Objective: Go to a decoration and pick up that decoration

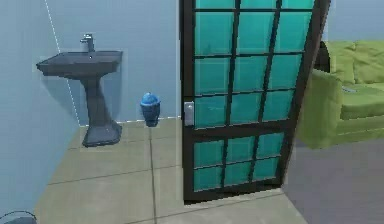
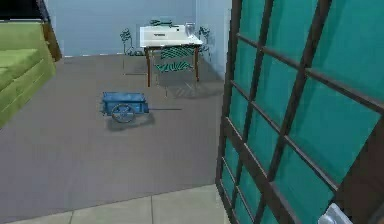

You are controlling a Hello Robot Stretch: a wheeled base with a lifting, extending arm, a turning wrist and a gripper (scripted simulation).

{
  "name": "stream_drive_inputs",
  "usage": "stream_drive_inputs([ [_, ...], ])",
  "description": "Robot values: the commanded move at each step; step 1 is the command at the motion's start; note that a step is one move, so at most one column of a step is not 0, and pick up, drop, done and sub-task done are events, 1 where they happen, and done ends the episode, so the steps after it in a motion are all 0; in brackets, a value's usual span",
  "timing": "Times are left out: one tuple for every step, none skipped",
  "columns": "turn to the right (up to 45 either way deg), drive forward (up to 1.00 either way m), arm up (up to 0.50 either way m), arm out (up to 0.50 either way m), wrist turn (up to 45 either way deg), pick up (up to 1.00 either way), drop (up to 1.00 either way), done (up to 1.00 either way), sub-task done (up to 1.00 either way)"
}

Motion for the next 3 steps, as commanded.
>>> stream_drive_inputs([
  [45.0,0.00,0.00,0.00,0.0,0.00,0.00,0.00,0.00],
  [3.0,0.00,0.00,0.00,0.0,0.00,0.00,0.00,0.00],
  [0.0,1.00,0.00,0.00,0.0,0.00,0.00,0.00,0.00],
])
